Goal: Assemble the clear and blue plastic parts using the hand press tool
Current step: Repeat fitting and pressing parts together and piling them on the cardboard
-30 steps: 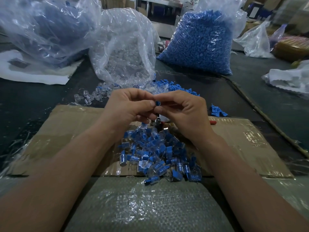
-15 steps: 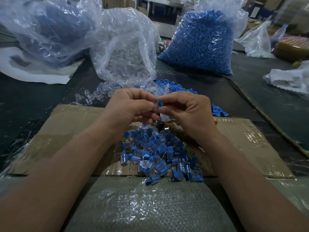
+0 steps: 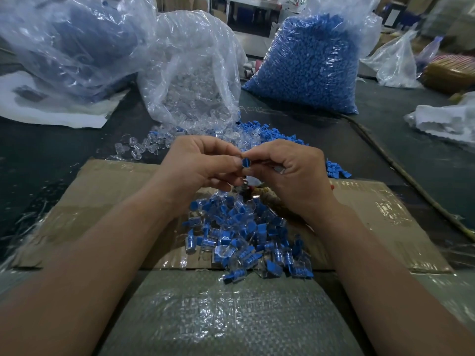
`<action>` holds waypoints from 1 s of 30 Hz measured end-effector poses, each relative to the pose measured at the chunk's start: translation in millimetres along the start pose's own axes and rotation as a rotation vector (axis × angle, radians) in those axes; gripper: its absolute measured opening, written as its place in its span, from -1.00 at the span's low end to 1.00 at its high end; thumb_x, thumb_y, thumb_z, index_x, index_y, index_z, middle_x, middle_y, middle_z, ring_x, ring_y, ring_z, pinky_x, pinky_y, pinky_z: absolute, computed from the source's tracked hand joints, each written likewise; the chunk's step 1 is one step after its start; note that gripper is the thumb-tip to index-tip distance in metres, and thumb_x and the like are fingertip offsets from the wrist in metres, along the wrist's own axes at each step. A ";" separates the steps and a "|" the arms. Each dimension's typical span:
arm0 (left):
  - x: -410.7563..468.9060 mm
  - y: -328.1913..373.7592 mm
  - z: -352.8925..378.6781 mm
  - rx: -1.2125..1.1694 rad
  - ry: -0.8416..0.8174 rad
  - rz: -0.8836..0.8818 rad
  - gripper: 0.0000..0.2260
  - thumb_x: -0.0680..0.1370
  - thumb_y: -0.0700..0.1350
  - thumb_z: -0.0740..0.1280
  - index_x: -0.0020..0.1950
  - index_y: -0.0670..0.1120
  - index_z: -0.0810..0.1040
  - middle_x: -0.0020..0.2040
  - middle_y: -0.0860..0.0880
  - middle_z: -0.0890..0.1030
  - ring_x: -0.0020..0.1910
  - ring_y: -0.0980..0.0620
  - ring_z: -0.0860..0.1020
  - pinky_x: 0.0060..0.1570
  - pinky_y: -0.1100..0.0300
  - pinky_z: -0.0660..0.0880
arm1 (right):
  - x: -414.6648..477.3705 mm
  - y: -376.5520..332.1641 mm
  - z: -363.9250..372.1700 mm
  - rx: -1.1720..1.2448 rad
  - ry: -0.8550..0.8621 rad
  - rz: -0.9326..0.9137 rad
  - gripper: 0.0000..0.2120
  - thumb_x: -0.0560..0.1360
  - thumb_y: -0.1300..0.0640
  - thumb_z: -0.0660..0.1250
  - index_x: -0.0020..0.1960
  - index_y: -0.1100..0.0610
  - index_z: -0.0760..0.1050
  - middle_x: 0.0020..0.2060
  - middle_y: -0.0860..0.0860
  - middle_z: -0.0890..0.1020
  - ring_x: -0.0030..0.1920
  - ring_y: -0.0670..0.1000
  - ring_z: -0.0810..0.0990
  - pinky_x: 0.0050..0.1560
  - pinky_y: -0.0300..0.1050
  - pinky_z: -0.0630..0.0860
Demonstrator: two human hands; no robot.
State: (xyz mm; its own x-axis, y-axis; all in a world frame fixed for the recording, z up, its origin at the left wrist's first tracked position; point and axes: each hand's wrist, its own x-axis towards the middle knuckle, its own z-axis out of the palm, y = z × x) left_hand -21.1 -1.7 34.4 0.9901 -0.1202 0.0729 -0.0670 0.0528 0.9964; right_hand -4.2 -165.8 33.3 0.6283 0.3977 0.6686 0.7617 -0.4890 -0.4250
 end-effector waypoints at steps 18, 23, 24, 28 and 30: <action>1.2 -3.7 1.8 0.032 0.010 0.022 -0.87 0.40 -0.36 0.36 -0.29 -0.17 0.55 -0.46 -0.07 0.61 -0.49 0.06 0.58 -0.48 0.31 0.51 | 0.2 -1.2 -1.2 0.001 -0.056 -0.005 -0.78 0.31 0.22 0.47 -0.05 0.23 0.63 -0.22 -0.05 0.62 -0.18 -0.10 0.58 -0.11 -0.31 0.54; 2.8 -2.8 -0.2 -0.034 0.032 -0.005 -0.88 0.43 -0.35 0.34 -0.27 -0.17 0.53 -0.44 -0.06 0.62 -0.48 0.08 0.58 -0.45 0.30 0.53 | 2.2 12.5 -21.8 -0.012 -0.179 0.374 -0.73 0.33 -0.04 0.42 -0.01 0.04 0.60 -0.26 -0.30 0.54 -0.21 -0.32 0.55 -0.12 -0.46 0.47; 2.7 -2.3 -0.8 -0.045 0.039 -0.005 -0.89 0.43 -0.34 0.33 -0.27 -0.18 0.53 -0.43 -0.06 0.62 -0.48 0.08 0.58 -0.45 0.31 0.53 | 2.7 17.7 -29.3 -0.056 -0.226 0.433 -0.77 0.34 -0.04 0.42 -0.04 0.00 0.60 -0.26 -0.28 0.55 -0.20 -0.31 0.56 -0.15 -0.45 0.47; 2.3 -1.3 -1.5 -0.054 0.044 -0.009 -0.90 0.44 -0.34 0.32 -0.25 -0.19 0.52 -0.42 -0.07 0.63 -0.47 0.08 0.58 -0.45 0.32 0.53 | 1.2 32.5 -53.3 -0.140 -0.538 0.654 -0.65 0.30 -0.06 0.47 0.06 -0.10 0.52 -0.13 -0.27 0.53 -0.07 -0.27 0.48 -0.17 -0.40 0.32; 2.4 -1.5 -1.3 -0.061 0.046 -0.014 -0.91 0.44 -0.34 0.32 -0.25 -0.19 0.52 -0.42 -0.07 0.63 -0.47 0.08 0.58 -0.45 0.32 0.53 | -1.1 32.4 -54.5 -0.132 -0.713 0.730 -0.52 0.28 -0.03 0.50 0.16 -0.14 0.45 -0.09 -0.30 0.47 -0.07 -0.28 0.41 -0.19 -0.36 0.25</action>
State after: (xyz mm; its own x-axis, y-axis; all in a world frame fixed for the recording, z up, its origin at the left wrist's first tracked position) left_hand -18.5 -0.7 33.0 0.9956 -0.0757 0.0557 -0.0470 0.1116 0.9926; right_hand 11.2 -224.3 52.1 0.9118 0.3168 -0.2613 0.1606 -0.8608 -0.4830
